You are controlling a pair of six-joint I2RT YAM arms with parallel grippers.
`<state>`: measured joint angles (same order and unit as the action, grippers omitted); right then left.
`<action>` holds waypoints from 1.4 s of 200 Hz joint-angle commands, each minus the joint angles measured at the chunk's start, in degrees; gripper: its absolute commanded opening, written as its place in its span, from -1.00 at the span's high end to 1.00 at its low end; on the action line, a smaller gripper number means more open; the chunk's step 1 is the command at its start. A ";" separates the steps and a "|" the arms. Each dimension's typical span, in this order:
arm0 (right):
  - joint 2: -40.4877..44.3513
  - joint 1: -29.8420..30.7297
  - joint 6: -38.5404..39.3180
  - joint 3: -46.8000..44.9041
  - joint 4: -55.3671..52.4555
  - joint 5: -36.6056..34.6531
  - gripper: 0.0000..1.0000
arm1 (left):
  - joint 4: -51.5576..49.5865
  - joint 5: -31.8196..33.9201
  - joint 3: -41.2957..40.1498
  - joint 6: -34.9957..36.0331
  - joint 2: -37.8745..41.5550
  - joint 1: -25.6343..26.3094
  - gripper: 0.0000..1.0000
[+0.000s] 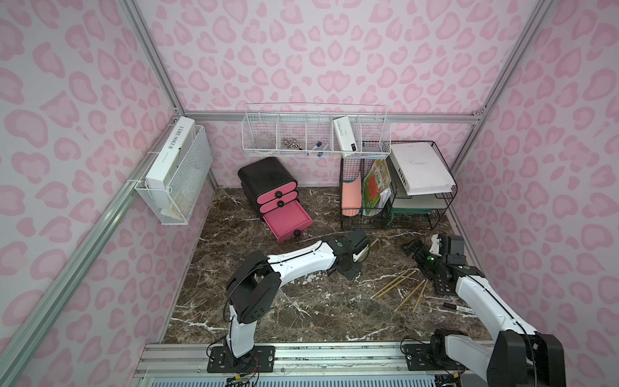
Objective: Please place the pencils in the drawer according to their color
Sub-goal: Pick up the pencil from the center of the board, then place the pencil in the drawer.
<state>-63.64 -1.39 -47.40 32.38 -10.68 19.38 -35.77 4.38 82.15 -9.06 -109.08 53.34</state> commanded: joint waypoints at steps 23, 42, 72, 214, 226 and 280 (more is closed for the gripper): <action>-0.41 1.59 -0.72 0.08 2.92 1.98 -0.97 | -3.45 5.66 -0.15 -2.65 2.69 -3.10 1.00; -0.91 3.91 -1.44 0.05 3.76 1.48 -0.96 | -3.89 6.49 -0.80 -1.99 4.44 -5.02 1.00; -2.17 7.78 -3.25 0.27 5.12 0.50 -0.96 | -4.84 8.12 -1.85 -1.25 7.12 -8.83 1.00; -8.89 20.52 -8.06 3.84 9.52 -3.05 -0.96 | -9.32 7.43 0.64 7.84 7.80 -32.69 1.00; -9.37 20.77 -8.19 4.09 9.76 -3.03 -0.96 | -10.12 6.26 0.89 8.52 7.03 -33.98 1.00; -10.00 21.25 -8.68 4.32 10.17 -3.04 -0.96 | -11.44 3.51 5.31 9.51 3.63 -37.33 1.00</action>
<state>-73.58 19.77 -55.51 36.38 -1.39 16.78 -45.54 10.02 86.17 -0.86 -104.12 16.73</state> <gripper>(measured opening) 0.979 0.068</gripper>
